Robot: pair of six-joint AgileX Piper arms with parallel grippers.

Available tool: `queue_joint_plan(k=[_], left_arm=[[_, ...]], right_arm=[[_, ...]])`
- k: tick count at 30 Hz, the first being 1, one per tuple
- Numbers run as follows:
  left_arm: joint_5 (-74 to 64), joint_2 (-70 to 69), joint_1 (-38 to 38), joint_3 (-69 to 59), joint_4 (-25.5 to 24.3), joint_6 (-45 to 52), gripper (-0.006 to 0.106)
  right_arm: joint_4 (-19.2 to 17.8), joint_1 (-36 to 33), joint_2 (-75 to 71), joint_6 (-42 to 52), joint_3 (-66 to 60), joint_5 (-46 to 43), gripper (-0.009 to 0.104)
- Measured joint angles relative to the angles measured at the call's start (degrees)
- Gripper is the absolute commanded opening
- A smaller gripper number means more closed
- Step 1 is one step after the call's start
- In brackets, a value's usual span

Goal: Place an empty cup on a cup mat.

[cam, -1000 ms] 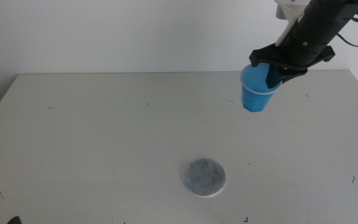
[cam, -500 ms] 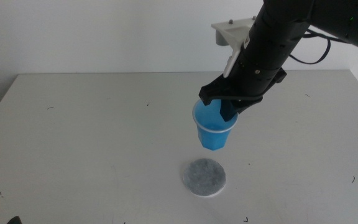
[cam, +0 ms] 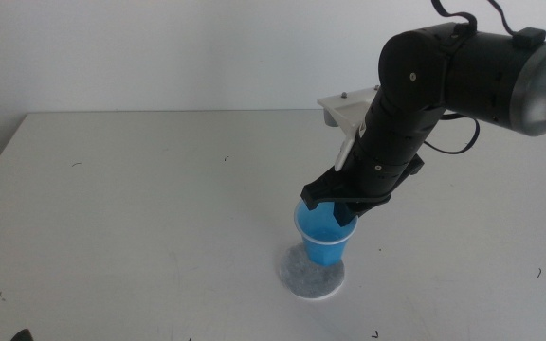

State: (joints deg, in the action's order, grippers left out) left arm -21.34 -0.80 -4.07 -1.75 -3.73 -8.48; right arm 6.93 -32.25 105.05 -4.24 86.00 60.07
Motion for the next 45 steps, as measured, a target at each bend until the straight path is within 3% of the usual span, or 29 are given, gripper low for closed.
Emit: queue_joint_plan(k=[16,17,23,31,35,45], left_arm=[[0.0,0.0,0.0,0.0,0.0,0.0,0.105],[0.0,0.0,0.0,0.0,0.0,0.0,0.105],[0.0,0.0,0.0,0.0,0.0,0.0,0.105],[0.0,0.0,0.0,0.0,0.0,0.0,0.105],[0.0,0.0,0.0,0.0,0.0,0.0,0.105],[0.0,0.0,0.0,0.0,0.0,0.0,0.105]], right_arm=[[0.3,-0.1,8.3,0.0,0.0,-3.7,-0.001],[0.4,-0.1,8.2,0.0,0.0,-3.9,0.008],[0.4,-0.1,7.1,0.0,0.9,-3.8,0.032],[0.4,-0.1,4.5,0.0,6.6,2.5,0.078],[0.2,1.4,1.9,0.0,10.8,8.3,0.087],[-6.1,10.7,-13.4,0.0,17.7,11.4,0.087]])
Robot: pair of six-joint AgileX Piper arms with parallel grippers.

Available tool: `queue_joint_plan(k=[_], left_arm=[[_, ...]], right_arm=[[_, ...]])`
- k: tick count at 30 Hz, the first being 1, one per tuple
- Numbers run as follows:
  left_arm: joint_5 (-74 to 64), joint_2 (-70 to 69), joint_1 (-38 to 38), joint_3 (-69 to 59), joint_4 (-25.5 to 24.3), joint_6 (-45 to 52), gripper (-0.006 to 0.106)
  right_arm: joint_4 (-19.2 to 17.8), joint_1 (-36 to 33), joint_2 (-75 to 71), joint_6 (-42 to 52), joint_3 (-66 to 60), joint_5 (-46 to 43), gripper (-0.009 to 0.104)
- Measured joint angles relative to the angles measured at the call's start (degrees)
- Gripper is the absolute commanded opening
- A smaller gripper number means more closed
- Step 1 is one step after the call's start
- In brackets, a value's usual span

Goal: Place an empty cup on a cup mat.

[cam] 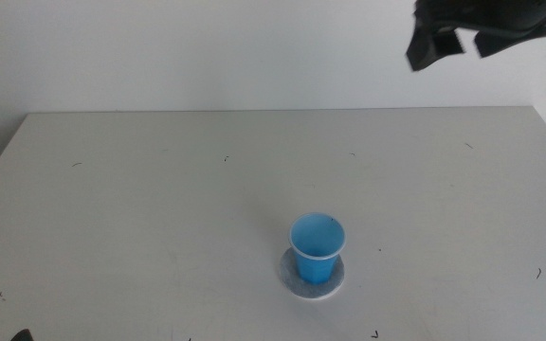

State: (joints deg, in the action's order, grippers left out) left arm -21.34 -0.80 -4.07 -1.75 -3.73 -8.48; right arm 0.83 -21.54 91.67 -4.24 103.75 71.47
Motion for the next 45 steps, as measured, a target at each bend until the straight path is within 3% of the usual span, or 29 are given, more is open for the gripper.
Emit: queue_joint_plan(k=[6,10,15,25,35,39,45], left_arm=[[0.0,0.0,0.0,0.0,0.0,0.0,0.105],[0.0,0.0,0.0,0.0,0.0,0.0,0.105],[0.0,0.0,0.0,0.0,0.0,0.0,0.105],[0.0,0.0,0.0,0.0,0.0,0.0,0.105],[0.0,0.0,0.0,0.0,0.0,0.0,0.105],[0.0,0.0,0.0,0.0,0.0,0.0,0.105],[0.0,0.0,0.0,0.0,0.0,0.0,0.105]], right_arm=[[-0.8,8.2,-13.2,-0.1,-5.9,0.2,0.087],[-0.8,13.3,-24.1,-0.2,-16.7,-0.5,0.087],[-1.1,17.5,-38.1,-0.2,-31.9,-7.7,0.087],[-0.8,18.0,-63.8,-0.2,-62.7,-28.0,0.087],[-2.6,18.0,-85.0,-1.3,-84.5,-46.9,0.087],[-4.4,18.0,-90.4,-1.5,-90.1,-48.2,0.087],[-11.1,18.0,-92.4,-1.7,-96.0,-49.8,0.087]])
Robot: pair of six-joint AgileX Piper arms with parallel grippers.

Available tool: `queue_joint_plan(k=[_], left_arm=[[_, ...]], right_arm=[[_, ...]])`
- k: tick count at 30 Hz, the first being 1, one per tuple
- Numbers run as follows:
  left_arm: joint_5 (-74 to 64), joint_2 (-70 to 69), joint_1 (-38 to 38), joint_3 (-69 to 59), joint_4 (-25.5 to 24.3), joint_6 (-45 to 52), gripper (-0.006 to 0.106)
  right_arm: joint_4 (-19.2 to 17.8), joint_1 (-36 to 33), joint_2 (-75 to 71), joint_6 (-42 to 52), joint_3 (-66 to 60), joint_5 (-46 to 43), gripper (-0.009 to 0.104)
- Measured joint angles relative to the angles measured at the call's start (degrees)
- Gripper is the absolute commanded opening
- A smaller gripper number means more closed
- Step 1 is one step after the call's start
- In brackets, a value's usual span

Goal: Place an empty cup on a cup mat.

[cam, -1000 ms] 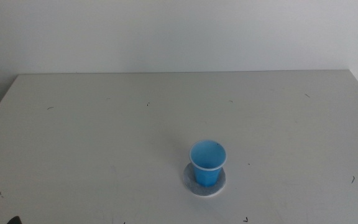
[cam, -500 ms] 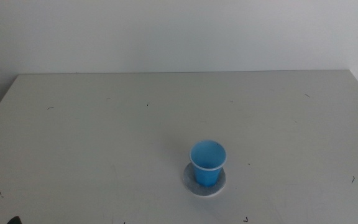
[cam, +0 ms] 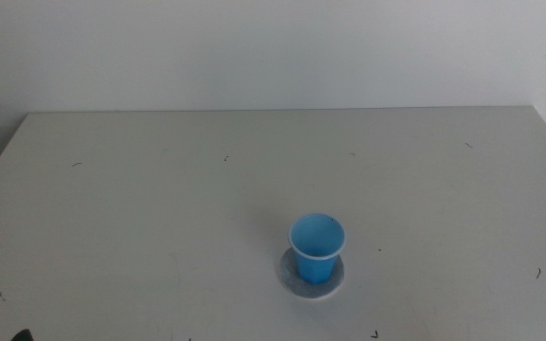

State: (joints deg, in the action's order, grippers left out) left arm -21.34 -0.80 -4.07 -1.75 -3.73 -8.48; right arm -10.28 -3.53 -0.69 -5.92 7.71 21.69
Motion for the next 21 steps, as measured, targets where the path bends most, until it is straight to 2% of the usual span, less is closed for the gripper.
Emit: queue_joint_plan(k=[11,21], left_arm=[[0.0,0.0,0.0,0.0,0.0,0.0,0.105],[0.0,0.0,0.0,0.0,0.0,0.0,0.105]], right_arm=[[0.1,0.0,0.0,0.0,-8.7,-11.3,0.087],[0.2,0.0,0.0,0.0,-9.3,-13.8,0.087]])
